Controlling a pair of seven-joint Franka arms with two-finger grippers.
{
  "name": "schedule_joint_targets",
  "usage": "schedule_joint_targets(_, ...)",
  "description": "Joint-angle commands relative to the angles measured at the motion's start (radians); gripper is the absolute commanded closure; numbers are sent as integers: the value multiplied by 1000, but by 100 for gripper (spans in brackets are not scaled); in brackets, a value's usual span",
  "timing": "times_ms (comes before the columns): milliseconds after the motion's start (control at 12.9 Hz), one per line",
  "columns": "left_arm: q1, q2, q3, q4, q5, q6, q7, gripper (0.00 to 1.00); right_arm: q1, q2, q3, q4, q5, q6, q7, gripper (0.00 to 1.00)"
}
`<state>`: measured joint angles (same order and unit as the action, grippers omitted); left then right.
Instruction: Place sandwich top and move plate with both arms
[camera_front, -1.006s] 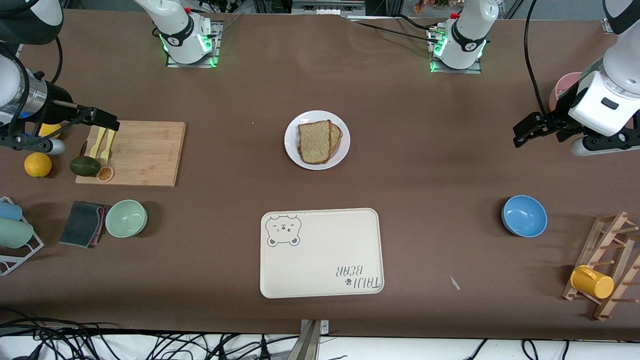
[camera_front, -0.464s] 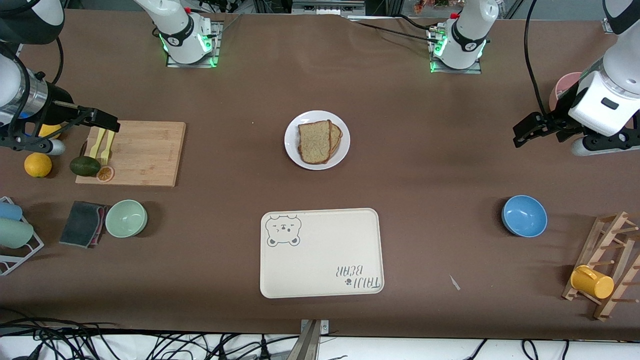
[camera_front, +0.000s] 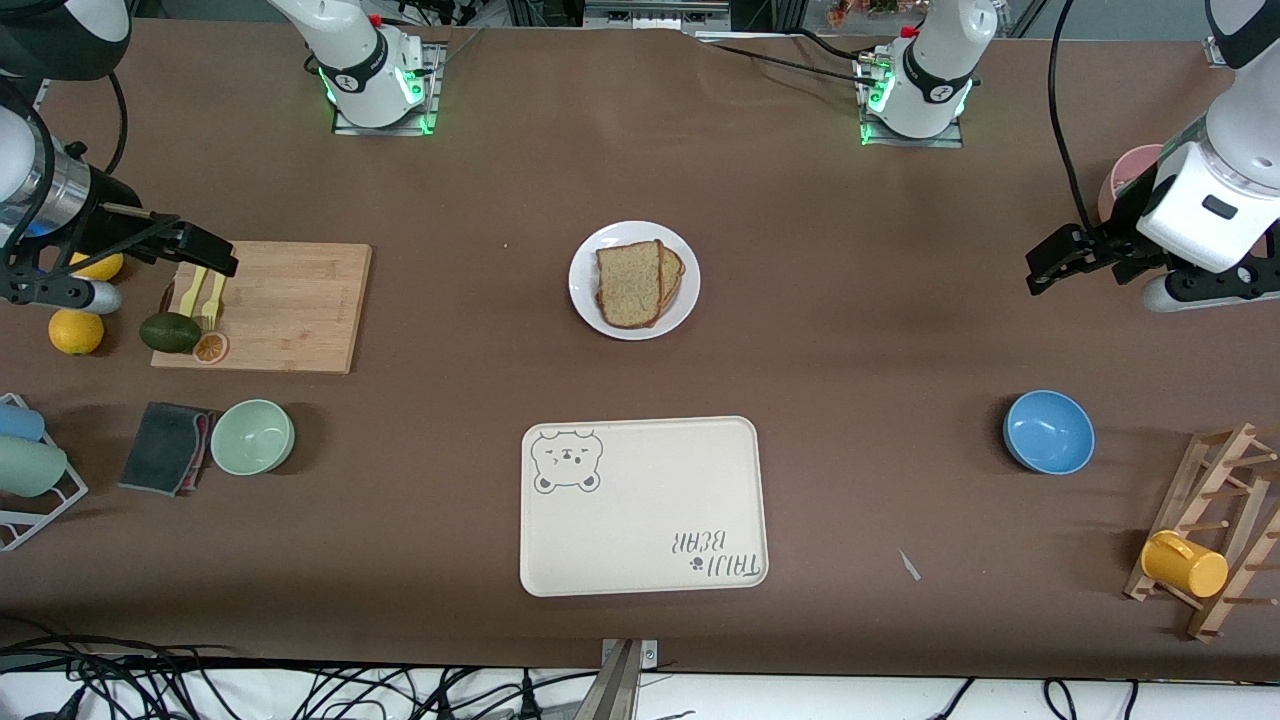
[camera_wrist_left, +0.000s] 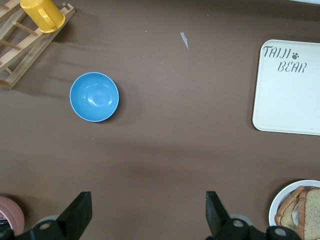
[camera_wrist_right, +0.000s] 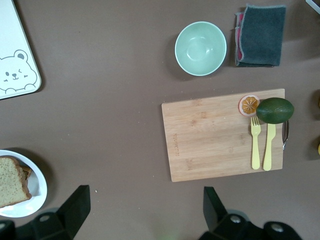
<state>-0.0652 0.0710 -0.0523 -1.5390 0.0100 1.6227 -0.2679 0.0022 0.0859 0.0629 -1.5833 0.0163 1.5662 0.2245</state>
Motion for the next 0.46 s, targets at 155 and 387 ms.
schedule_joint_targets(155,-1,10,-1,31,18,-27,12,0,1,-12,5,-6,-12,26,13,0)
schedule_joint_targets(387,-1,10,-1,31,18,-27,12,0,1,-14,3,-7,-12,26,13,0)
